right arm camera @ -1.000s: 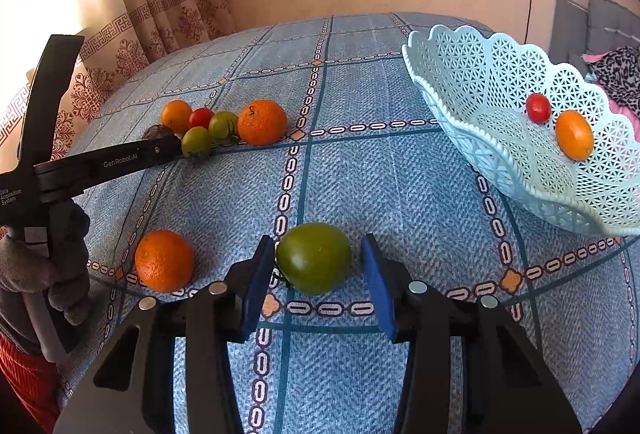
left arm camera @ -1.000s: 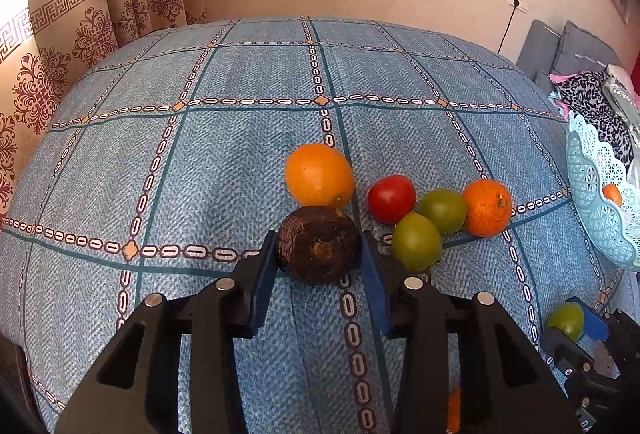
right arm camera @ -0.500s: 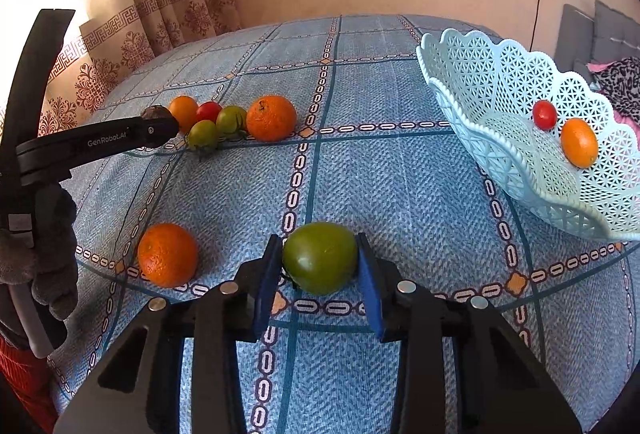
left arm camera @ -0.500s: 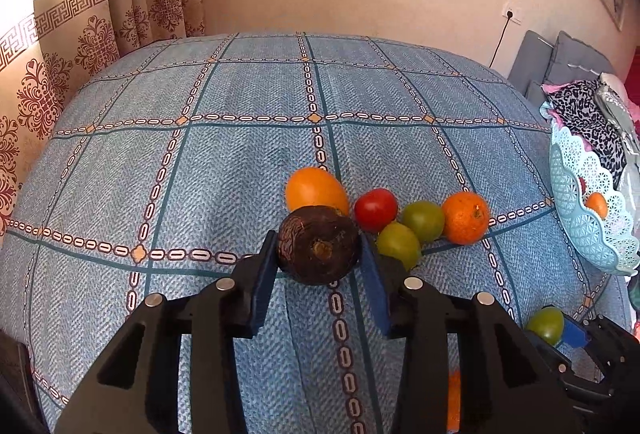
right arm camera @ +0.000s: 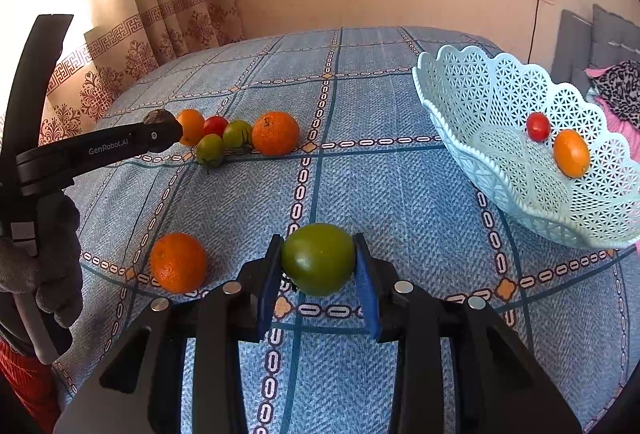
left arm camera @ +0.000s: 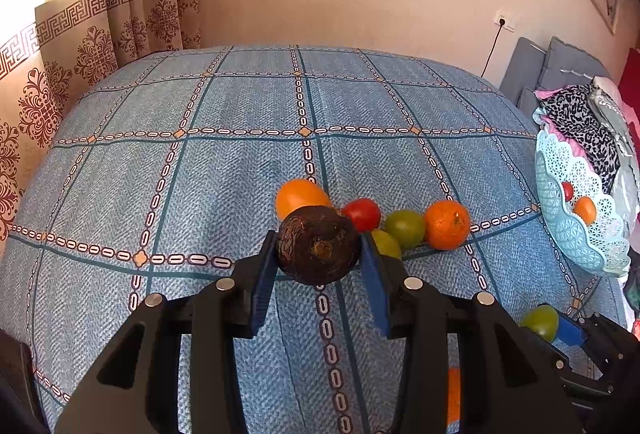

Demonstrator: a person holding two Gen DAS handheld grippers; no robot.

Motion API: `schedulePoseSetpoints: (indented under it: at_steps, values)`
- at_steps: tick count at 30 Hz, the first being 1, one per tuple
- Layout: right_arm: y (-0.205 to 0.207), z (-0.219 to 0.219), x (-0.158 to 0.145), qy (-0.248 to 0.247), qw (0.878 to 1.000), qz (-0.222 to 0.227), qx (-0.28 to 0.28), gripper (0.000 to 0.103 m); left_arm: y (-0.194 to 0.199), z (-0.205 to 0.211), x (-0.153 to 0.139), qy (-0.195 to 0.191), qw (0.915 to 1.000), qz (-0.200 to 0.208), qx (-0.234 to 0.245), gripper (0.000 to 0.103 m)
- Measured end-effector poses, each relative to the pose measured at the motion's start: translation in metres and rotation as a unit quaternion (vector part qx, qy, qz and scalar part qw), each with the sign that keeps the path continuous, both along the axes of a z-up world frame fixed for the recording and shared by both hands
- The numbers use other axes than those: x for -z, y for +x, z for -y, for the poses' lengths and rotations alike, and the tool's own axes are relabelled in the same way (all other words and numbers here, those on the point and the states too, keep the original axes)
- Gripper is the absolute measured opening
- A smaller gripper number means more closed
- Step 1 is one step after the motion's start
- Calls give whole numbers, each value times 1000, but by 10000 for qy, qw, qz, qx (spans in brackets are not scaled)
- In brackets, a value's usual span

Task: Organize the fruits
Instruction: 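Carry the brown fruit and green tomato into the blue basket and release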

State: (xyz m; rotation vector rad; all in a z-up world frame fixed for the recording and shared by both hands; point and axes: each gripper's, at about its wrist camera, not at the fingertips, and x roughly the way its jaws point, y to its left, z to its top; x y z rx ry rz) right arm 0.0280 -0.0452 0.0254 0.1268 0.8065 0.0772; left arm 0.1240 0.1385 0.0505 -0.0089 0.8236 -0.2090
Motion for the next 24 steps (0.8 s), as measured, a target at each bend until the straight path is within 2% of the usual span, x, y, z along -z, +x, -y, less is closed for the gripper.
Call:
schedulePoseSetpoints:
  at_steps: [9,24]
  values:
    - [-12,14,-25,104,9994,313,130,35,-5,7,-5,-5,9999,87,87,42]
    - [-19,28,-54,203,9968,668,394,35,-32,35,-27,-2,9969,518,596,42]
